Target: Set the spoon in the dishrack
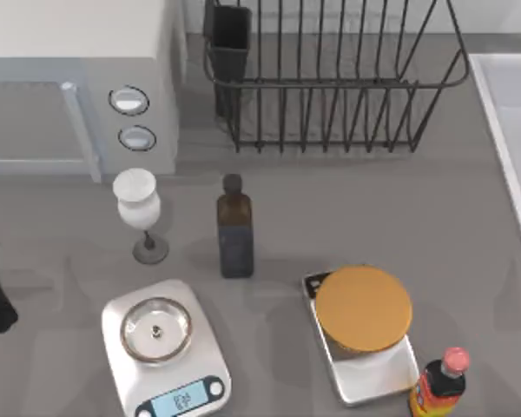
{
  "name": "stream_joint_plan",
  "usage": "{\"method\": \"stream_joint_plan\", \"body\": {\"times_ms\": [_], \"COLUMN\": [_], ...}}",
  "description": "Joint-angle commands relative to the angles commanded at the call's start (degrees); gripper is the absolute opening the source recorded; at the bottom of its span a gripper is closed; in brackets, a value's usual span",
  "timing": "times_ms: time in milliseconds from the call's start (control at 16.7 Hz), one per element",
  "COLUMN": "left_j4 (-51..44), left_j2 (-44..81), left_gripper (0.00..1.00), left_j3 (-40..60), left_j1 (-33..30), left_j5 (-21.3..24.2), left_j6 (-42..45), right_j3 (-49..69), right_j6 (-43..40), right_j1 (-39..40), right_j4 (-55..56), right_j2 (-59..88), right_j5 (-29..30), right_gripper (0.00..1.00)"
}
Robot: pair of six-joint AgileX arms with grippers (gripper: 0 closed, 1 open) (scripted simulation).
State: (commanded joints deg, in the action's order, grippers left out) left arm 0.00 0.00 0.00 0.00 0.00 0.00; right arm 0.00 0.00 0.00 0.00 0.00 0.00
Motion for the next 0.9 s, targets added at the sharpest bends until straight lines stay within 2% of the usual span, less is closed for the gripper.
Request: {"method": "stream_joint_plan", "body": {"times_ms": [180, 360, 540, 900], "left_j4": [0.0, 0.0, 0.0, 0.0], "left_j2": [0.0, 0.0, 0.0, 0.0], "left_gripper": [1.0, 1.0, 1.0, 1.0], "left_j3": [0.0, 0.0, 0.0, 0.0], "left_j1": [0.0, 0.0, 0.0, 0.0], "left_j5": [0.0, 0.0, 0.0, 0.0], "left_j6": [0.0, 0.0, 0.0, 0.0], "right_j3": [0.6, 4.9, 12.3, 30.8], "right_j6": [-0.6, -5.0, -12.5, -31.7], "right_j1": [-0.4, -3.3, -8.3, -21.0], "right_j4": [-0.6, -5.1, -13.0, -32.9], "right_j2": [0.7, 6.1, 16.8, 47.6], "right_j5": [0.0, -0.1, -0.1, 0.0], "right_gripper": [1.0, 1.0, 1.0, 1.0]}}
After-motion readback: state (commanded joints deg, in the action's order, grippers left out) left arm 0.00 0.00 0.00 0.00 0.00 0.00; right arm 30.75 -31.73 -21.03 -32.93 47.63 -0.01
